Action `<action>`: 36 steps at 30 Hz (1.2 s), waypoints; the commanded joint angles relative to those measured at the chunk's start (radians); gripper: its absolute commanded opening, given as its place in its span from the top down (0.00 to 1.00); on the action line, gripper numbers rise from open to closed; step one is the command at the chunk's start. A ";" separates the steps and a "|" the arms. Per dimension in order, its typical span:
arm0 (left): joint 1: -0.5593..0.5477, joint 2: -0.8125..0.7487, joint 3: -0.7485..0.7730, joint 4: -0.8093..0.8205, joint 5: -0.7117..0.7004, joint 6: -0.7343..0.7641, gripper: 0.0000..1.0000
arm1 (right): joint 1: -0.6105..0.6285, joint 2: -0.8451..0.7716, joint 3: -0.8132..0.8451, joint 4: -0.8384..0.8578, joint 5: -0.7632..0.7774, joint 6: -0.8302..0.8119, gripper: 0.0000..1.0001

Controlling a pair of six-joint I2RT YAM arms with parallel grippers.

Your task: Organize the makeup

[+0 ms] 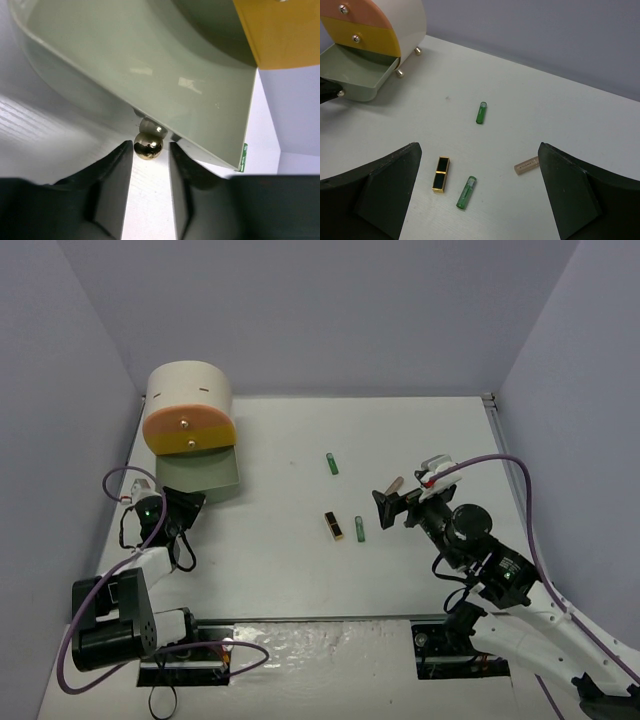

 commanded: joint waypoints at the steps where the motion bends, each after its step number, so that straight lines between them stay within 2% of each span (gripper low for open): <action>1: -0.002 -0.021 0.027 0.007 -0.002 0.014 0.58 | 0.006 0.023 0.014 0.085 -0.007 0.013 0.00; 6: -0.002 -0.085 0.034 -0.041 0.011 0.008 0.46 | 0.006 0.037 0.019 0.079 -0.009 0.018 0.00; 8: -0.003 -0.145 0.053 -0.151 0.008 0.022 0.38 | 0.006 0.039 0.020 0.076 -0.009 0.018 0.00; 11: -0.004 -0.217 0.092 -0.266 0.000 0.047 0.32 | 0.006 0.045 0.022 0.071 -0.009 0.021 0.00; 12: -0.004 -0.272 0.106 -0.357 -0.005 0.059 0.28 | 0.006 0.048 0.024 0.068 -0.008 0.043 0.00; 16: -0.010 -0.409 0.221 -0.662 -0.043 0.155 0.22 | 0.005 0.055 0.027 0.051 0.017 0.053 0.00; 20: -0.075 -0.461 0.331 -0.836 -0.070 0.241 0.15 | 0.003 0.061 0.033 0.029 0.045 0.065 0.00; 23: -0.179 -0.446 0.423 -0.938 -0.151 0.272 0.11 | 0.005 0.063 0.033 0.014 0.064 0.078 0.00; 29: -0.587 -0.320 0.572 -1.034 -0.423 0.258 0.05 | 0.000 0.078 0.042 -0.028 0.094 0.117 0.00; 31: -0.748 -0.239 0.612 -1.041 -0.485 0.232 0.05 | 0.001 0.071 0.042 -0.041 0.105 0.122 0.00; 33: -0.866 -0.125 0.675 -1.058 -0.595 0.180 0.05 | 0.000 0.057 0.035 -0.045 0.114 0.129 0.00; 36: -1.012 0.016 0.770 -1.058 -0.662 0.121 0.05 | -0.002 0.045 0.029 -0.046 0.125 0.136 0.00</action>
